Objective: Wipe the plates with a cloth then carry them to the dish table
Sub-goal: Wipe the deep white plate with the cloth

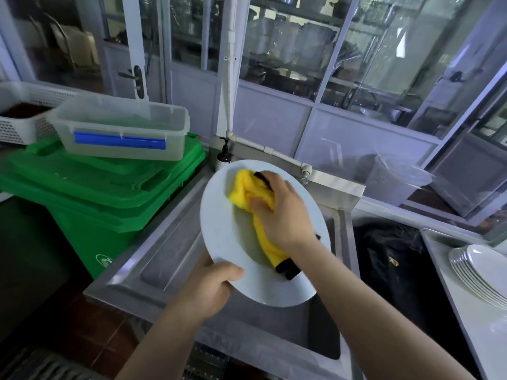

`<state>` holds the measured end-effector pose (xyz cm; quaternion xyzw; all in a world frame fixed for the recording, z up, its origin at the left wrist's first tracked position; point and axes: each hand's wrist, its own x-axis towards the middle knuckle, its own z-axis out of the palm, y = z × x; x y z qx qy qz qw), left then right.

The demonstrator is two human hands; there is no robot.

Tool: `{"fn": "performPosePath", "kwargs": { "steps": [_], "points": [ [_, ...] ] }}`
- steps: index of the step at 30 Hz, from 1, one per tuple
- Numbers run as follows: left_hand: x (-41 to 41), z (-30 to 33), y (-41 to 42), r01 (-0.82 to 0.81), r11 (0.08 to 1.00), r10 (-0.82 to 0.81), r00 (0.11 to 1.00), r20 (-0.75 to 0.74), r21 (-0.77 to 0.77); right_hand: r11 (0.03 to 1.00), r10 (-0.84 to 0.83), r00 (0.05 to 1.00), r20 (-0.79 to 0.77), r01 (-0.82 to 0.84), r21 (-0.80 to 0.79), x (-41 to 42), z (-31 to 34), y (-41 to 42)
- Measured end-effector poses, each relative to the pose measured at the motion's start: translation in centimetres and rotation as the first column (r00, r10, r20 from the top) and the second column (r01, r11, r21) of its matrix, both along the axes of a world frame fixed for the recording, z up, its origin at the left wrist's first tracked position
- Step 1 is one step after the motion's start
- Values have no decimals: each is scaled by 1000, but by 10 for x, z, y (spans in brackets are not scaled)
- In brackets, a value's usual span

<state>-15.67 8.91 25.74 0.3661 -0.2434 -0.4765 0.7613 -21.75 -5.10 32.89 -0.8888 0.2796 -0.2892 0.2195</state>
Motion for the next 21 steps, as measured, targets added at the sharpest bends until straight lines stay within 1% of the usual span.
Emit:
{"fn": "performPosePath", "kwargs": {
  "steps": [3,6,7,9,10,13,16,19,21],
  "points": [
    [3,0,1,-9,1000,9,999,-31,-6,970,238,971,9,-239,46,-4,-1,27],
    [9,1,2,-43,999,44,999,-31,28,902,426,903,44,-428,48,-14,1,34],
    [9,1,2,-61,997,63,997,-33,41,882,470,881,49,-471,21,-15,1,36],
    [9,2,2,-83,994,86,996,-30,71,869,494,869,24,-493,-42,-13,0,41],
    [9,2,3,-68,995,70,997,-24,78,877,477,879,7,-476,-74,-9,2,42],
    [9,4,6,52,997,-52,999,-2,50,918,366,930,-20,-365,-155,5,13,35],
    [7,8,10,92,996,-92,995,33,5,953,195,978,-71,-206,-224,23,31,13],
    [6,10,12,144,988,-138,985,101,-62,956,4,990,-139,-44,-289,32,46,-14],
    [9,10,13,139,986,-134,989,66,-88,959,-64,984,-169,14,-283,28,50,-30]
  ]
}}
